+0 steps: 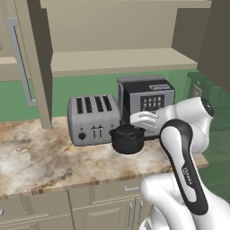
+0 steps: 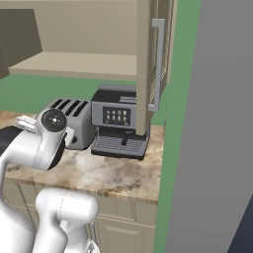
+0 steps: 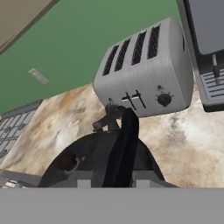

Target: Open the cabinet, pick the kettle from the cabinet, and place it in the sink.

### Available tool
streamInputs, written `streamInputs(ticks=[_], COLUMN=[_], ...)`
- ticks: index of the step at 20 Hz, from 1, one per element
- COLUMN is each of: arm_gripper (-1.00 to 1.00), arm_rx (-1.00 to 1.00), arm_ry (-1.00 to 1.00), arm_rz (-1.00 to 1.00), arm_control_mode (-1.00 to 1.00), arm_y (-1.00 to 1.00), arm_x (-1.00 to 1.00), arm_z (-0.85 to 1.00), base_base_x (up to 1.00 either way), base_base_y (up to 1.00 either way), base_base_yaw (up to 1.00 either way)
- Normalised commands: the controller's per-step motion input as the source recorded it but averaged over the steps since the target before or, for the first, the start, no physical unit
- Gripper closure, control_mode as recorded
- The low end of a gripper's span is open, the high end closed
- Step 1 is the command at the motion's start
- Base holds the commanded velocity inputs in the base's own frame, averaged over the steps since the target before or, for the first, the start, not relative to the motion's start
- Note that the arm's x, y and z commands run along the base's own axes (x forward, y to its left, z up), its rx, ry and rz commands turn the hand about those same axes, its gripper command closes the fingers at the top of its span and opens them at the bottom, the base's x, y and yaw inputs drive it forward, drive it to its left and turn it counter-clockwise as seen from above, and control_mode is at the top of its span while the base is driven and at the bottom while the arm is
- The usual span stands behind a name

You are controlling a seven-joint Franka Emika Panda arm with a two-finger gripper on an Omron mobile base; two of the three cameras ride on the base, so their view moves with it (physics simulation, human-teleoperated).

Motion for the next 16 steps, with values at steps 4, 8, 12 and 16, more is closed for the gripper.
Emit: streamInputs(ticks=[4, 8, 12, 16], arm_gripper=[1.0, 1.0, 1.0, 1.0], arm_rx=[0.0, 0.0, 0.0, 0.0], arm_ry=[0.0, 0.0, 0.0, 0.0], arm_rz=[0.0, 0.0, 0.0, 0.0], arm_control_mode=[-1.0, -1.0, -1.0, -1.0], arm_y=[0.0, 0.0, 0.0, 0.0], arm_x=[0.0, 0.0, 0.0, 0.0], arm_z=[0.0, 0.0, 0.0, 0.0], base_base_x=[0.0, 0.0, 0.0, 0.0], base_base_y=[0.0, 0.0, 0.0, 0.0], base_base_yaw=[0.0, 0.0, 0.0, 0.0])
